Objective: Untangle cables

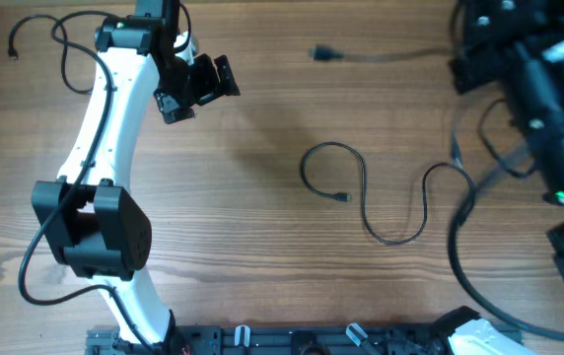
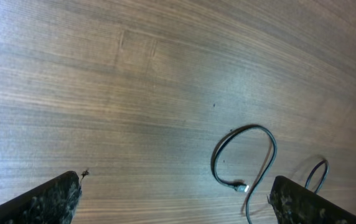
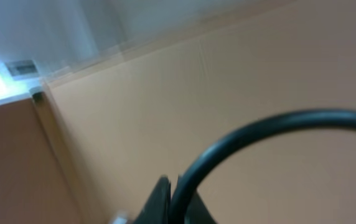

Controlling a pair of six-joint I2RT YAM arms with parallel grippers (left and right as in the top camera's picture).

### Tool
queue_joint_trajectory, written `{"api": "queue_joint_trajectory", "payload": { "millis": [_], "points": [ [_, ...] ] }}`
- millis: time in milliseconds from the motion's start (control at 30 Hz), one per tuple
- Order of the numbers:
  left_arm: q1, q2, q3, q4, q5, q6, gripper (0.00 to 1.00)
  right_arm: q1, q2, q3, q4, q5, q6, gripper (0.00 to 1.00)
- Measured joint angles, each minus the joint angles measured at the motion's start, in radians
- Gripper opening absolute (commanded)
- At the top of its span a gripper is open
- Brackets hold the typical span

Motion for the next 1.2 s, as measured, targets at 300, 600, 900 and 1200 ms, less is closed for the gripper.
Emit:
{"api": "queue_joint_trajectory", "payload": {
  "millis": [300,600,900,1200],
  "points": [
    [0.084,-0.015,0.010,0.007,0.111,0.008,1.00,0.000,0.108,-0.011,-0.232,-0.242,0.187,0.05],
    [0.295,-0.135,0.032,-0.051,0.419,0.028,1.00,0.027,0.256,-0.011,-0.174,-0.835,0.025,0.04],
    [0.309,-0.135,0.032,-0.167,0.631,-0.187,1.00,0.206,0.292,-0.011,-0.320,-0.953,-0.290,0.05],
    [0.306,-0.135,0.032,-0.283,1.012,-0.227,1.00,0.292,0.389,-0.011,-0.304,-0.777,-0.347,0.05]
  ]
}}
